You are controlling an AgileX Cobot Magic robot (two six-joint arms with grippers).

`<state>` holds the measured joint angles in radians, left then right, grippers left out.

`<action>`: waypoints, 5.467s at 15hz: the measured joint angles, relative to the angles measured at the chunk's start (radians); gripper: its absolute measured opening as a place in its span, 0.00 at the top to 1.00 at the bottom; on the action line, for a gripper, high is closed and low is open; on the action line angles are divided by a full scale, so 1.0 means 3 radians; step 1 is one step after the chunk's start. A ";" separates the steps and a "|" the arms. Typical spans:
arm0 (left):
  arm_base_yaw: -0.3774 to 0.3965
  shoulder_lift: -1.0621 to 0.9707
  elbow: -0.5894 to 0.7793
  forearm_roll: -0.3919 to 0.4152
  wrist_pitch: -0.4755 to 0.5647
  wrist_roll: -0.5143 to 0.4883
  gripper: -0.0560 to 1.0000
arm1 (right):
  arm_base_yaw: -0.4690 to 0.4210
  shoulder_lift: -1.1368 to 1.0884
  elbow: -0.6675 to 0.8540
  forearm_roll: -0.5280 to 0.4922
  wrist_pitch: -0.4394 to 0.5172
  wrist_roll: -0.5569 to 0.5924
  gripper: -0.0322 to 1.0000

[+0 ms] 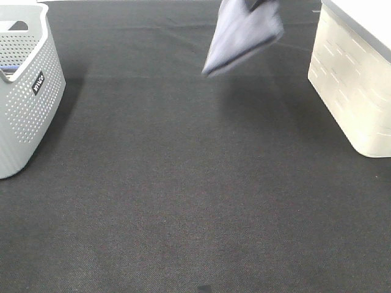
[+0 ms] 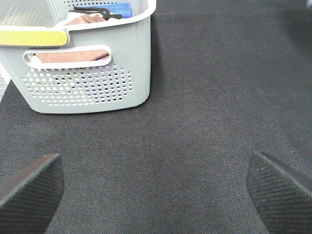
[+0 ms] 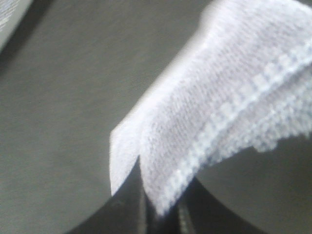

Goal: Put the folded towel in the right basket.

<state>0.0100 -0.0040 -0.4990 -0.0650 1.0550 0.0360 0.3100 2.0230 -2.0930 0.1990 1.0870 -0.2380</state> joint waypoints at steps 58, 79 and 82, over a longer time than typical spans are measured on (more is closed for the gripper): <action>0.0000 0.0000 0.0000 0.0000 0.0000 0.0000 0.03 | -0.0497 -0.4767 0.5080 -0.0403 0.0147 0.0770 0.13; 0.0000 0.0000 0.0000 0.0000 0.0000 0.0000 0.03 | -0.0947 -0.6677 0.5290 -0.0500 -0.0070 0.0620 0.13; 0.0000 0.0000 0.0000 0.0000 0.0000 0.0000 0.03 | -0.0947 -0.6763 0.5293 -0.0500 -0.0067 0.0620 0.13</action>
<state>0.0100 -0.0040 -0.4990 -0.0650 1.0550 0.0360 0.0260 -0.0060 -0.5050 0.0490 1.0670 -0.0520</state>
